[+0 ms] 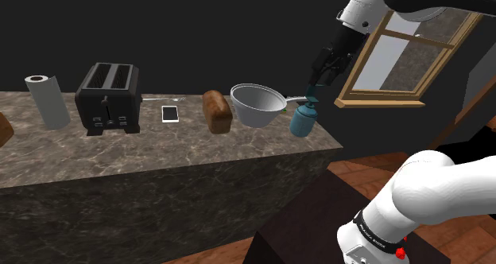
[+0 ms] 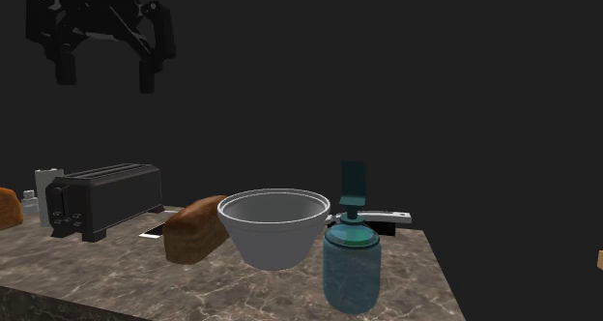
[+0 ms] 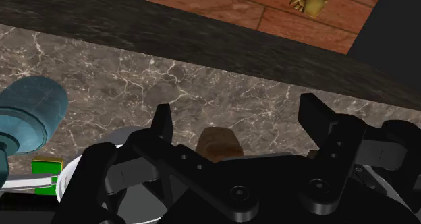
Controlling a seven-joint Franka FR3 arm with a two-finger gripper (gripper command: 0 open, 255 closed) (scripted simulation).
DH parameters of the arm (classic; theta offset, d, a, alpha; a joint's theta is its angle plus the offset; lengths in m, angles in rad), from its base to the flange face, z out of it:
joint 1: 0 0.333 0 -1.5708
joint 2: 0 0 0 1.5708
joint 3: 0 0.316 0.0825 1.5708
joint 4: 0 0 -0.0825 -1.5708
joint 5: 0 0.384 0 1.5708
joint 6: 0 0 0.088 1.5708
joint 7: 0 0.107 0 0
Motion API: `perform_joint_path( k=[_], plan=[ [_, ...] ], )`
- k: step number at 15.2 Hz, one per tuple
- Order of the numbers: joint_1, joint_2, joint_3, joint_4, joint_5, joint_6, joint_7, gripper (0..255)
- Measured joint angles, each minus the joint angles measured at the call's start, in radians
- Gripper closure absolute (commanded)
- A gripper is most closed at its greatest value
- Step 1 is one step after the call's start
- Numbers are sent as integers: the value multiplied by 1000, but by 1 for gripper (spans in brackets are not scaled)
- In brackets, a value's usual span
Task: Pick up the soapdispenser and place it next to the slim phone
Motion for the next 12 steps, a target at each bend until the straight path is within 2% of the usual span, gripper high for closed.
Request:
perform_joint_path(
  k=[3,9,12],
  plan=[
    [-12,11,-14,-13,-13,28,-12,0],
    [-68,68,-82,-80,-72,178,-68,0],
    [-97,124,-121,-80,-99,250,-98,0]
  ],
)
